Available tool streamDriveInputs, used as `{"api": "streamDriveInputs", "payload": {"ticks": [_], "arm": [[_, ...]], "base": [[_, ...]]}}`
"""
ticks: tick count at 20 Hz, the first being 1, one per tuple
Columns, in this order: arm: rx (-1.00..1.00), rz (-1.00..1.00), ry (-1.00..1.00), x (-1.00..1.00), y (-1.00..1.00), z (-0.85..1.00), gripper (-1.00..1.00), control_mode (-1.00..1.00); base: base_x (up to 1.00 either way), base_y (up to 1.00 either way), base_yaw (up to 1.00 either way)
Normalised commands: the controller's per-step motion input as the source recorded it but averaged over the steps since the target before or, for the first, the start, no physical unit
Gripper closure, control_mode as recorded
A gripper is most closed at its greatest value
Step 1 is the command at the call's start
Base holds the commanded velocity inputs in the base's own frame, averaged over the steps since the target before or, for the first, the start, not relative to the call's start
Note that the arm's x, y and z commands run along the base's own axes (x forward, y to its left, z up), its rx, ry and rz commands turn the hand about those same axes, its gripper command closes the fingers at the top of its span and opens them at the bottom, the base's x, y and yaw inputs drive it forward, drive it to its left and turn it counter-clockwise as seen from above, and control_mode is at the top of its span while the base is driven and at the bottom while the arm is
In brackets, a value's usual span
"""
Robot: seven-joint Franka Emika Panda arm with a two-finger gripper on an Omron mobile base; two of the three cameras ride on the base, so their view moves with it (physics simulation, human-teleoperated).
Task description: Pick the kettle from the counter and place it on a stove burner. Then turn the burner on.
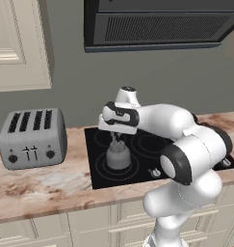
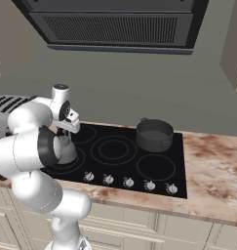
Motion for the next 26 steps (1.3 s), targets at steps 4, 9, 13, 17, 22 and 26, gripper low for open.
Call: {"api": "streamDriveInputs", "payload": {"ticks": [4,9,13,17,22,26], "arm": [[0.02,0.00,-0.01,-0.01,-0.04,0.00,1.00,-1.00],[0.00,0.00,0.00,-0.02,0.00,0.00,1.00,-1.00],[0.00,0.00,-0.02,0.00,0.00,0.00,1.00,-1.00],[0.00,0.00,-0.04,0.00,0.00,0.00,1.00,-1.00],[0.00,-0.03,-0.08,0.00,0.00,0.00,1.00,-1.00],[0.00,-0.02,-0.05,0.00,0.00,0.00,1.00,-1.00]], "base": [[0.00,0.00,0.00],[0.00,0.00,0.00],[0.00,0.00,0.00],[0.00,0.00,0.00],[0.00,0.00,0.00],[0.00,0.00,0.00]]}}
